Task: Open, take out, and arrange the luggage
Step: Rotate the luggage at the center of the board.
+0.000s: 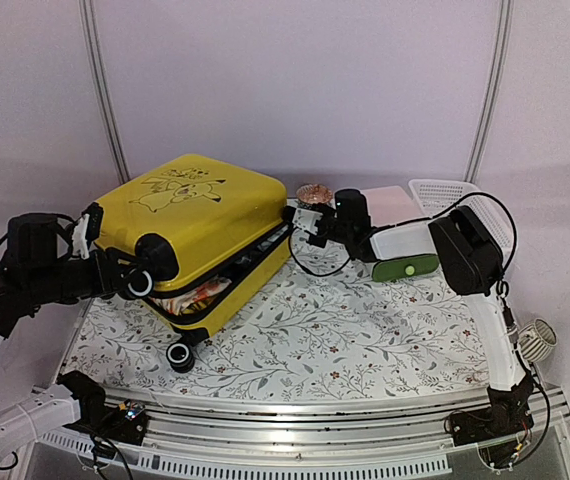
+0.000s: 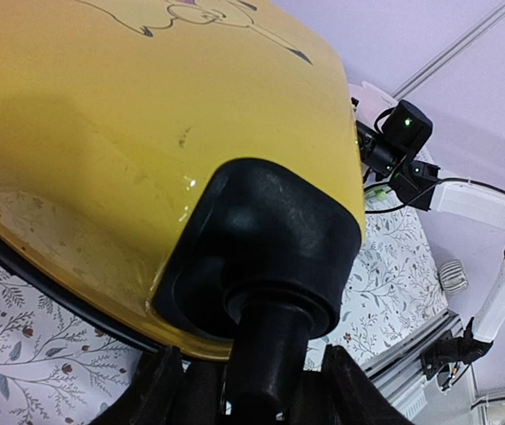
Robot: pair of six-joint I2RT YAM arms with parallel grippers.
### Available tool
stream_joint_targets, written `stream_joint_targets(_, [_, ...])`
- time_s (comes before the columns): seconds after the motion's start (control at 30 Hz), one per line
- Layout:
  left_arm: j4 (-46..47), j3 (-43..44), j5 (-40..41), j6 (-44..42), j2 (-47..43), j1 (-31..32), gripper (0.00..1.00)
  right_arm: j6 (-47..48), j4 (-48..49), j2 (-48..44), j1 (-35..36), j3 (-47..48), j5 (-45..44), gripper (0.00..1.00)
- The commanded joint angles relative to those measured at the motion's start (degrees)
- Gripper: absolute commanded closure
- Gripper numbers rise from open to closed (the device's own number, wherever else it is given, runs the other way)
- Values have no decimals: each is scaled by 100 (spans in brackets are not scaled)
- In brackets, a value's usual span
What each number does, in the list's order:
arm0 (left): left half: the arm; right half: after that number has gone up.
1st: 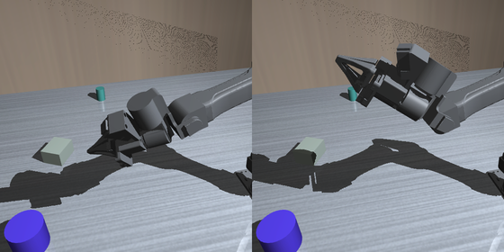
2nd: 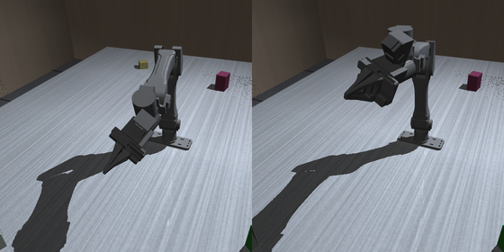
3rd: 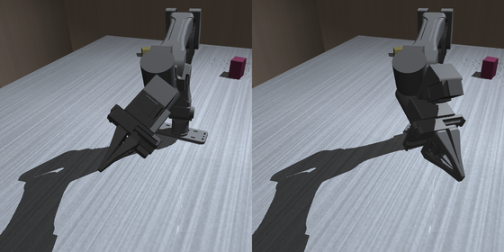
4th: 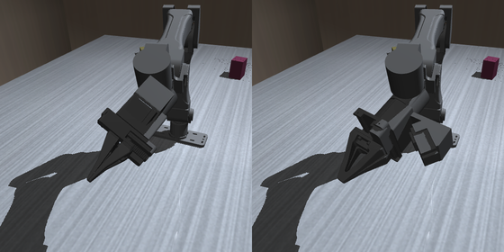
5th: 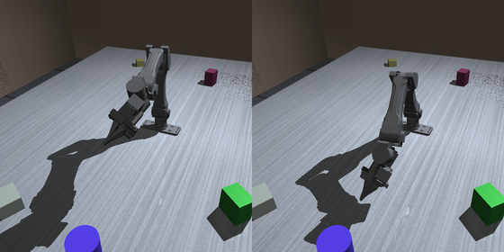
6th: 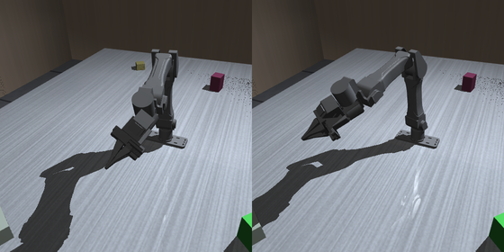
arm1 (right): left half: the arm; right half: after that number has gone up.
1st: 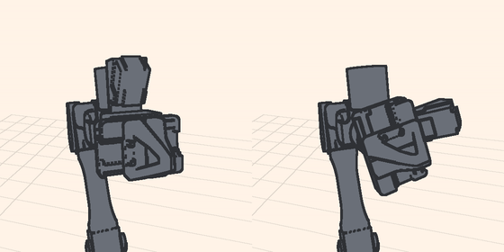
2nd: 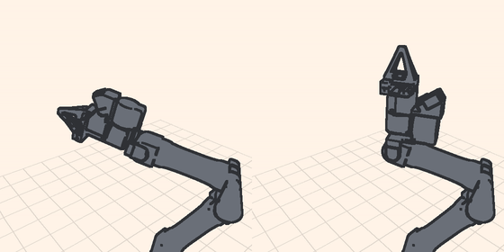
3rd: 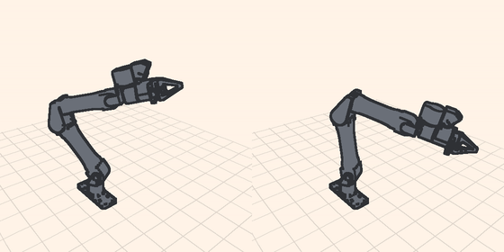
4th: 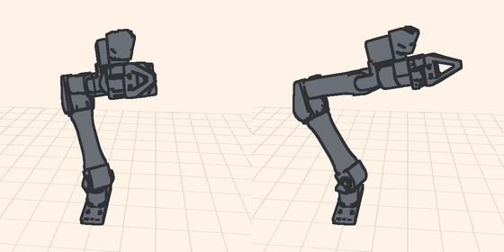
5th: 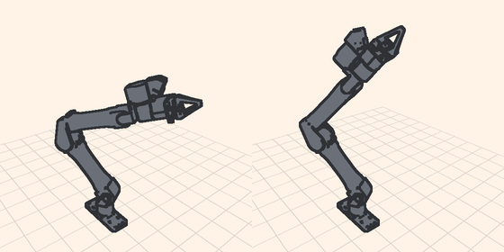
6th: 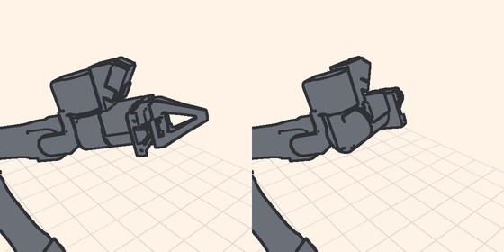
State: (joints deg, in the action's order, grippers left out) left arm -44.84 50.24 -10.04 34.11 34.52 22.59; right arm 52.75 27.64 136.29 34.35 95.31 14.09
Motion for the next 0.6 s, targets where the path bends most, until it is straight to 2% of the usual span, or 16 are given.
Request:
stream_joint_targets(0.0, [-560, 241, 1013, 233, -112, -245, 78, -146, 166, -101, 37, -16, 99, 98])
stream_joint_targets(0.3, [-385, 12, 906, 179, -121, -241, 78, -176, 478, -948, 53, -926, -190, 99])
stream_joint_targets(0.57, [384, -515, 67, -17, -138, -245, 79, -306, 972, -2025, 194, -2318, -849, 99])
